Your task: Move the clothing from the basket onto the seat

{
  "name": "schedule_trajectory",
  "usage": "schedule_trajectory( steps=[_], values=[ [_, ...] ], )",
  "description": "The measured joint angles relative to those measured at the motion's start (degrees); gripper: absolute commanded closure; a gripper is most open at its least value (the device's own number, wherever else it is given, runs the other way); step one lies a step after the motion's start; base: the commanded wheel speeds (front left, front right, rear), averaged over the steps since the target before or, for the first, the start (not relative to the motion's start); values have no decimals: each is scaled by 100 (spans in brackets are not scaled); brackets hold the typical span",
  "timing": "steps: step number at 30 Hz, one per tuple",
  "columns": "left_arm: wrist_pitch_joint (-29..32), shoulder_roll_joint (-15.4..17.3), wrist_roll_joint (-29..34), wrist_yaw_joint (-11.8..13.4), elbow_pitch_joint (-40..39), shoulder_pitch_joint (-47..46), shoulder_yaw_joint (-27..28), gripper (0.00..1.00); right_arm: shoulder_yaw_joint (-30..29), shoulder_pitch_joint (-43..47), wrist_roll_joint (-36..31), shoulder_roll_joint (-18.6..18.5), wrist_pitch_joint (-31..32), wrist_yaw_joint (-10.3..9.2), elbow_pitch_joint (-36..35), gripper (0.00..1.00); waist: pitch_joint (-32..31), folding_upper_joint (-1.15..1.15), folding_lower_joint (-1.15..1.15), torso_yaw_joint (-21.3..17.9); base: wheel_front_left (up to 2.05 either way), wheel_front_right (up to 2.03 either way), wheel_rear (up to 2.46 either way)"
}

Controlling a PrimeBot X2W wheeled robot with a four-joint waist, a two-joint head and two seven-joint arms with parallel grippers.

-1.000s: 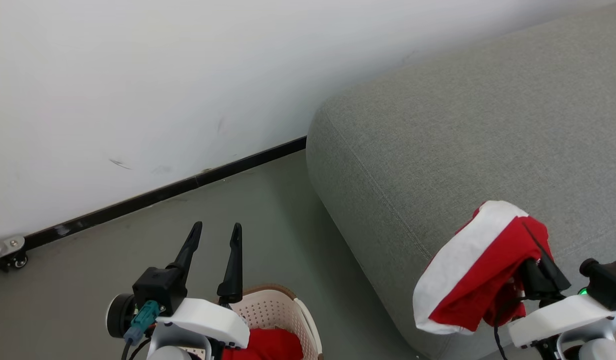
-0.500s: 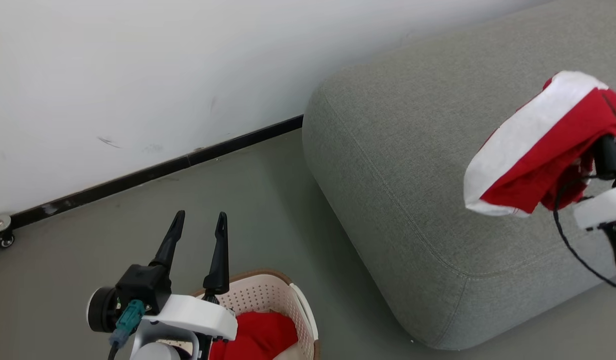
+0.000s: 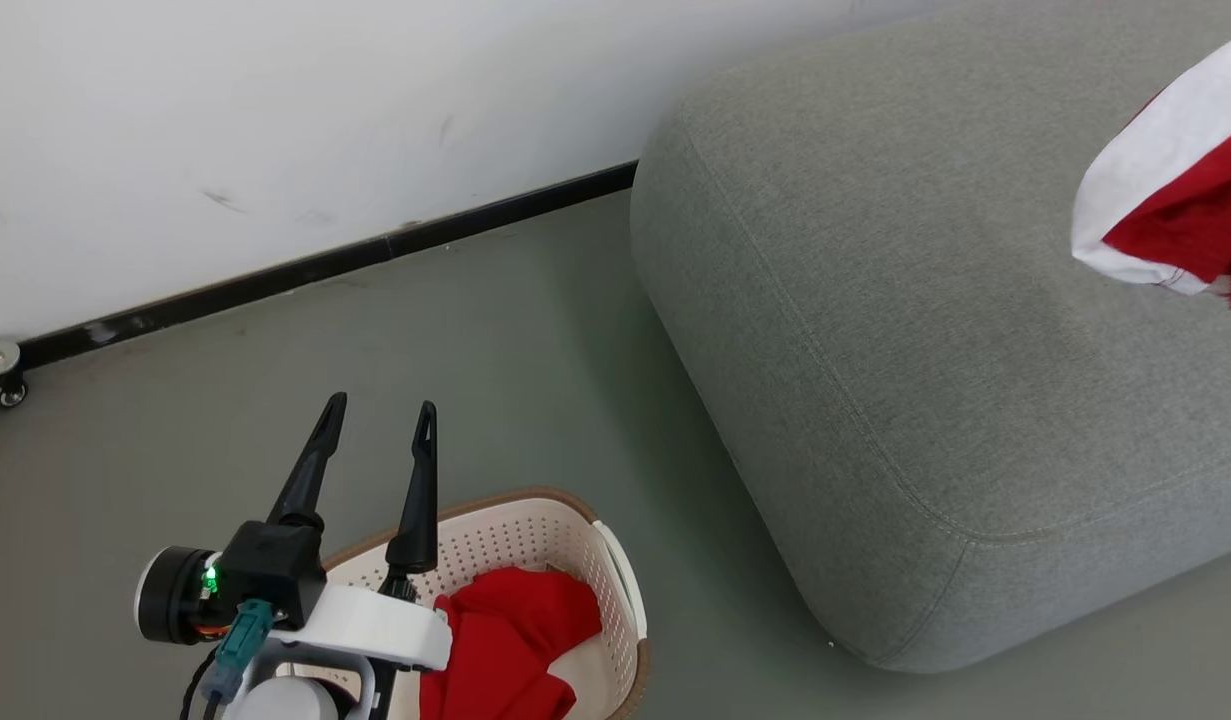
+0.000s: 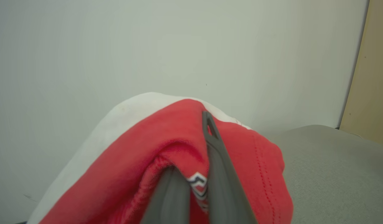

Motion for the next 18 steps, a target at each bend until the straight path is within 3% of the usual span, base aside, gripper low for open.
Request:
schedule_trajectory(
  steps=[12,18],
  values=[
    [-14,180,255,37,-369,-176,-136,0,23,-946,-405,-414,118,0,705,100,552,0,0,238,0,0,0],
    [-7,289,327,-8,-542,-341,-174,0,-316,-1514,-591,-604,116,0,1110,100,849,0,0,336,0,0,0]
  ],
)
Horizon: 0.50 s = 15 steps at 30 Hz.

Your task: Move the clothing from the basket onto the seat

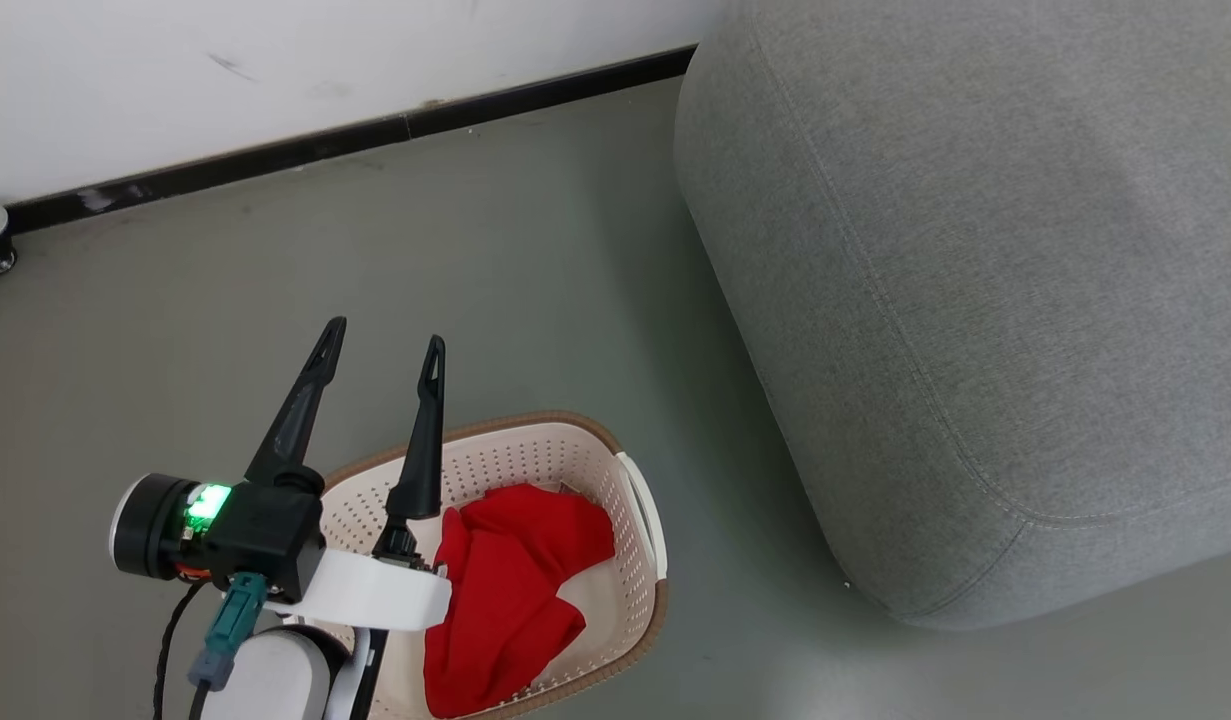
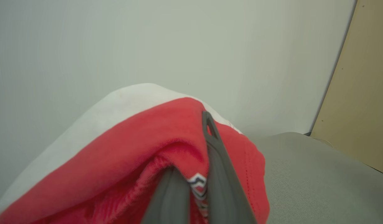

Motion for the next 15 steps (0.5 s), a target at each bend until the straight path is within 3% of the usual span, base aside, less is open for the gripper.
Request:
schedule_trajectory(
  steps=[6,15],
  values=[
    [53,35,120,-4,-200,-164,-36,0,-185,-208,-201,-235,-29,0,402,100,289,0,0,96,0,0,0],
    [197,98,218,-52,-341,-324,-94,0,-131,-354,-433,-133,-271,0,920,100,696,0,0,231,0,0,0]
  ],
)
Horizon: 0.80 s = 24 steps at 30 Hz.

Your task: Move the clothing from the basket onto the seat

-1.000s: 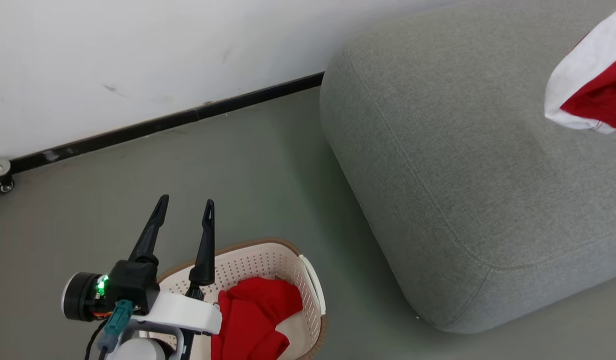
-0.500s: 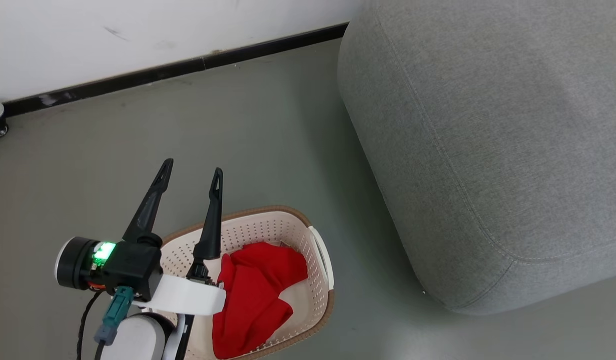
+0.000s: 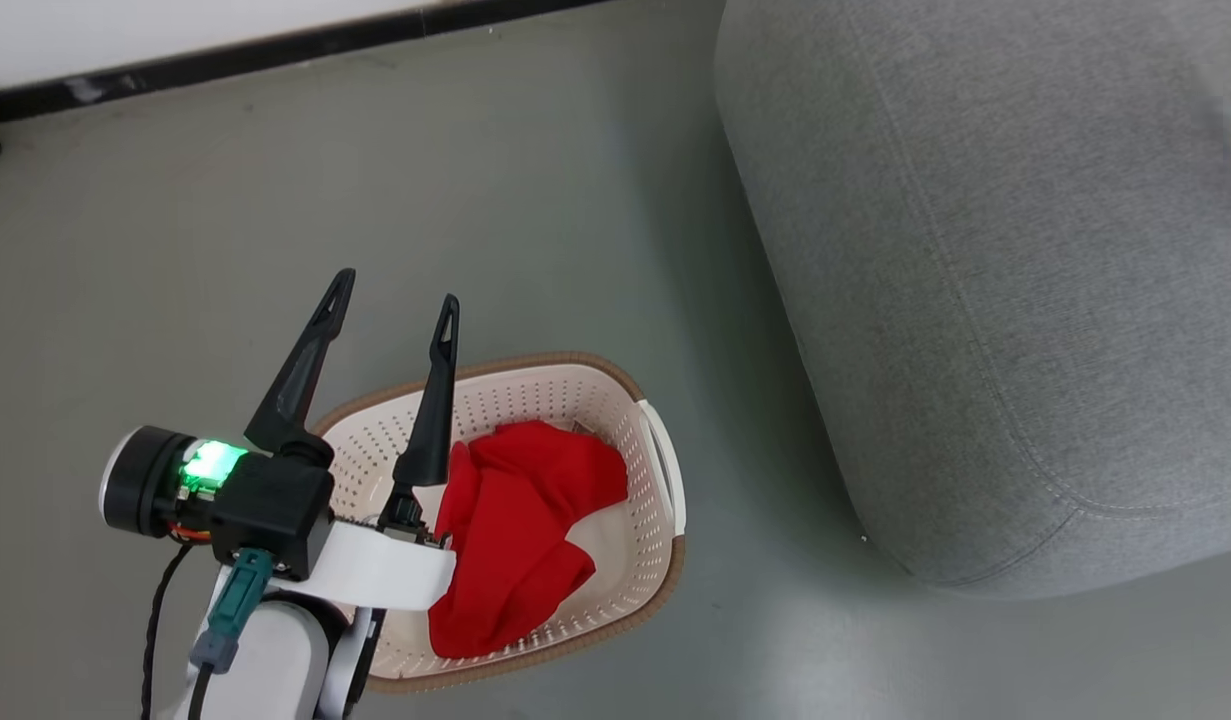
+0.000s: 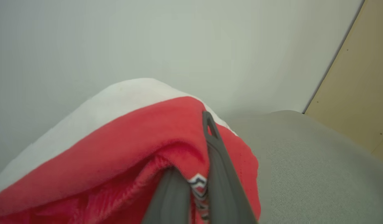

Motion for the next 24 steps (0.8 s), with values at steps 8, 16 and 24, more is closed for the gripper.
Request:
schedule_trajectory(
  steps=[8,16,24],
  values=[
    [101,111,90,-30,-91,-115,-33,0,-90,-187,-328,129,-303,0,322,100,309,0,0,80,0,0,0],
    [157,168,134,-55,-202,-200,-51,0,-333,-330,-649,92,-500,0,643,100,563,0,0,106,0,0,0],
    [209,260,193,-99,-286,-292,-65,0,-549,-321,-981,291,-688,0,1056,100,780,0,0,108,0,0,0]
  ],
)
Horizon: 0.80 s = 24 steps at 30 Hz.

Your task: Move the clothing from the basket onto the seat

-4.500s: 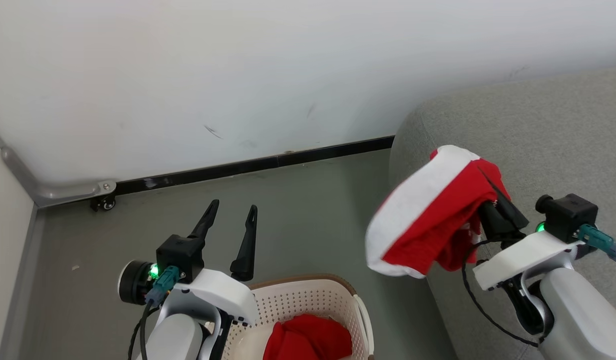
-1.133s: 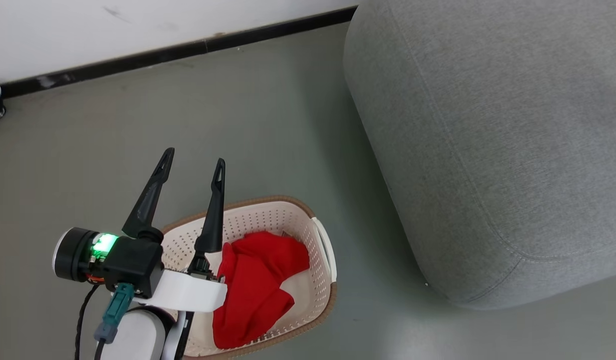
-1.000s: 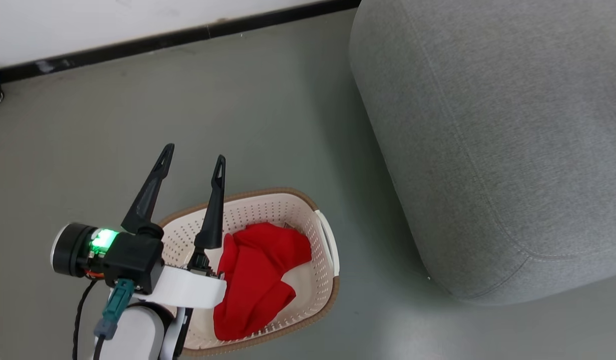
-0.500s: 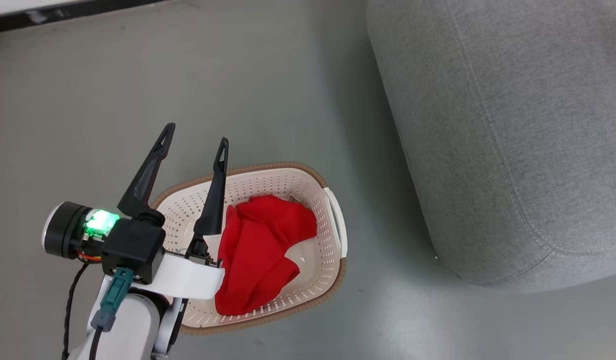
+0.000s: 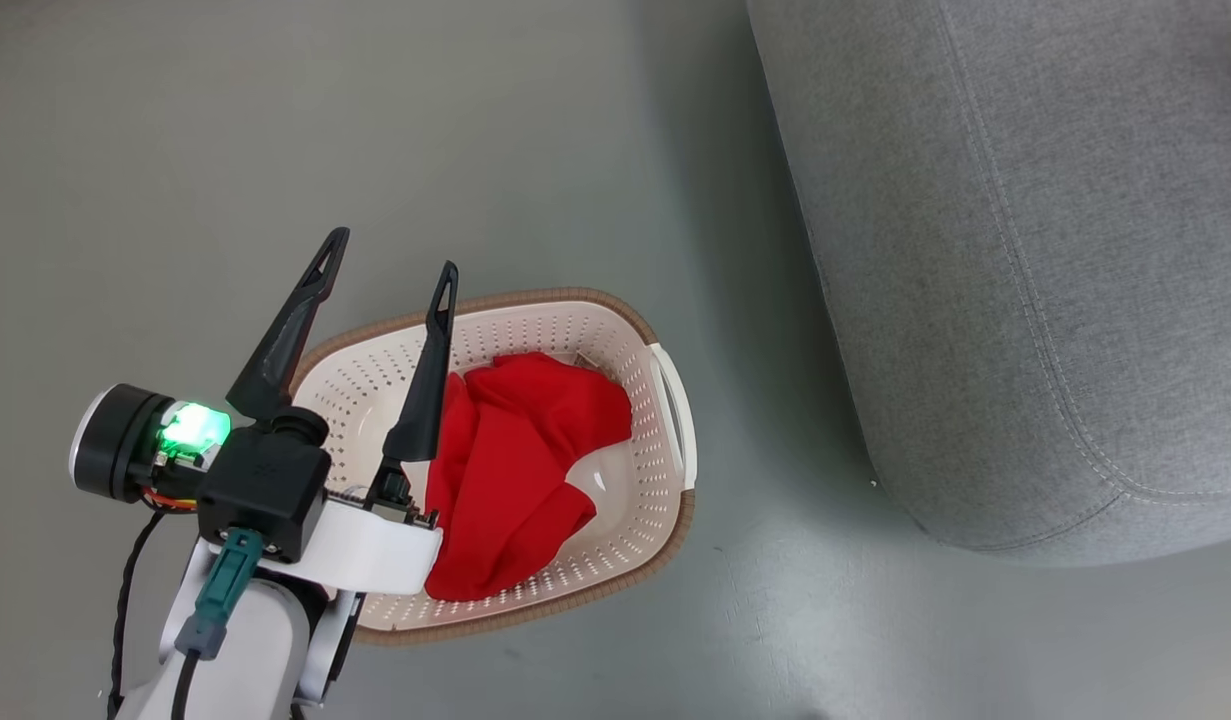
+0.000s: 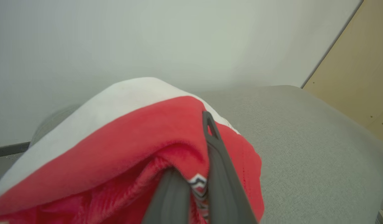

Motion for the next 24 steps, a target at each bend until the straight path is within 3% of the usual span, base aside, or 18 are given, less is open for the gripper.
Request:
schedule_trajectory(
  steps=[11,16,21,24],
  values=[
    [91,20,43,2,-81,-33,36,0,27,7,-123,420,2,0,648,100,263,0,0,6,0,0,0],
    [37,4,42,5,-67,-120,57,0,486,8,-481,436,76,0,778,100,286,0,0,-25,0,0,0],
    [-51,-75,38,22,46,-120,44,0,580,9,-541,401,127,0,942,100,254,0,0,-65,0,0,0],
    [-93,-141,-4,30,114,-138,43,0,631,12,-545,410,152,0,1006,59,210,0,0,-86,0,0,0]
  ],
)
